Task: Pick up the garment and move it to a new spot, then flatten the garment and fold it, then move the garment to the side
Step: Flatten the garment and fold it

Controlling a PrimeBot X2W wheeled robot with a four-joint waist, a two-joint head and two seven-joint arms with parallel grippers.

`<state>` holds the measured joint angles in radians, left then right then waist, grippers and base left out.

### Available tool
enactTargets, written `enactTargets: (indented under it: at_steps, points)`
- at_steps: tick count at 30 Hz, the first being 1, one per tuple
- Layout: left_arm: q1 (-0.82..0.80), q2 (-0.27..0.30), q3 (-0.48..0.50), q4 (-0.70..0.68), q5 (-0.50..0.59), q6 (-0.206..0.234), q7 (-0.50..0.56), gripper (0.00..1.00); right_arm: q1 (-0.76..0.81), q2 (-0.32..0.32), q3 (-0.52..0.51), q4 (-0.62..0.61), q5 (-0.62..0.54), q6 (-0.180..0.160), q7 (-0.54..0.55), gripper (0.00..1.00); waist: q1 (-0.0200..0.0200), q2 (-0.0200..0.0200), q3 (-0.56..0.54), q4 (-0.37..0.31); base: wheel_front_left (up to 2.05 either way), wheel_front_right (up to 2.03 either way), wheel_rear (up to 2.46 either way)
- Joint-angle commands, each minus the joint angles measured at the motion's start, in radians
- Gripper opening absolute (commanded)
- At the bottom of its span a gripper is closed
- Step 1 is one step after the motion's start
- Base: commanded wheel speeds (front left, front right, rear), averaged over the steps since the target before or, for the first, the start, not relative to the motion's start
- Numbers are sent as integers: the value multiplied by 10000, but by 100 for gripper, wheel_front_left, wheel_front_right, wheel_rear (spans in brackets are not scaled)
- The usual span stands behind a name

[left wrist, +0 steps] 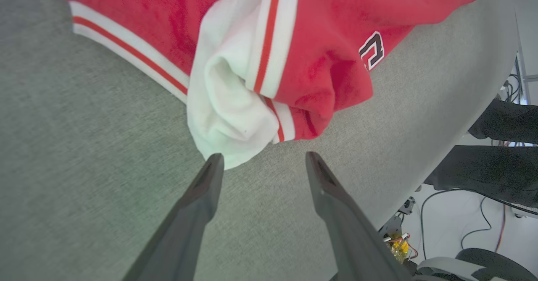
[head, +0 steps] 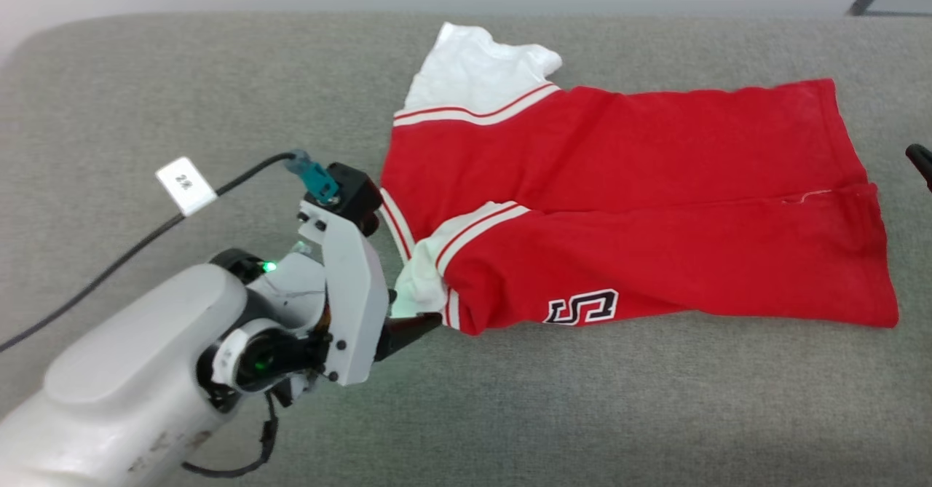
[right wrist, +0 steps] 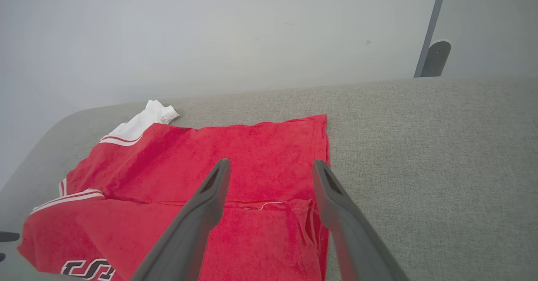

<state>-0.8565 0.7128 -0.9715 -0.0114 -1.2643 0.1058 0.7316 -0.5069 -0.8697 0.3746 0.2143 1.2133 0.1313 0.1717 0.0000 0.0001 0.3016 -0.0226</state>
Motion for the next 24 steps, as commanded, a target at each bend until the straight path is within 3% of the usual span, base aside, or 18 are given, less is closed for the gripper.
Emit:
enactTargets:
  at_steps: [1,19,21,23,24]
  points:
    - [-80,-160,-22,180,-137,-2,61,100,-112,63,-72,-16,-54,-12,-10,100,0,-1,214,-220,0,0,0]
    - [-43,-1406,-226,2632,-505,-669,-44,97,-271,28,-286,-63,59,-12,-148,100,0,-1,932,-905,0,0,0]
    - [21,-1460,-220,2784,-545,-793,-112,45,-255,-33,-298,-74,64,-12,-127,100,0,-1,962,-927,0,0,0]
    - [108,-1516,-274,2882,-548,-924,-123,0,-206,-111,-249,-118,65,-10,-3,100,0,-1,972,-927,0,0,0]
    - [158,-1551,-303,2904,-569,-1003,-135,0,-166,-188,-183,-156,65,-12,133,100,0,-1,974,-920,0,0,0]
